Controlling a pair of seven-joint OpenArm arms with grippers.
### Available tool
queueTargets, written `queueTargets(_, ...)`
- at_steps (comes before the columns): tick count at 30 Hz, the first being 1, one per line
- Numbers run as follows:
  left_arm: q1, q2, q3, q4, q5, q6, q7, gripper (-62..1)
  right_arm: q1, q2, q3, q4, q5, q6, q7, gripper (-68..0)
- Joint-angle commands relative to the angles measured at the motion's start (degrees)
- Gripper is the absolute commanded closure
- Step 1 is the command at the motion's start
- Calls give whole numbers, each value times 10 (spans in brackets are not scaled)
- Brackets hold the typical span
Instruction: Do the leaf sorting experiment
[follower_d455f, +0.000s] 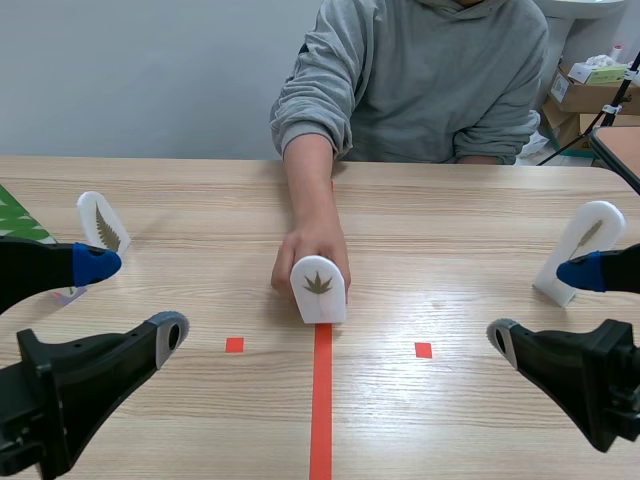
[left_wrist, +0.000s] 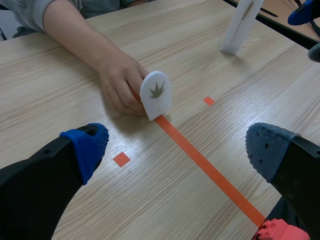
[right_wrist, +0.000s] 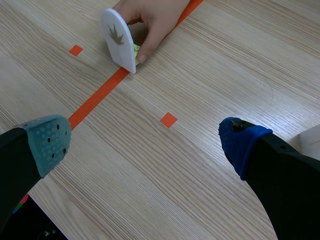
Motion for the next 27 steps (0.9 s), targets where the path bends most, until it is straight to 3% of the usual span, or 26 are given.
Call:
queueTargets(1,-2,0,-2,3,-8,-1,-9,-587,7,9,2,7,8,5,8,-608)
queueTargets(27,-2,0,-2,3,-8,-1,-9,-587,7,9,2,7,8,5,12,-608)
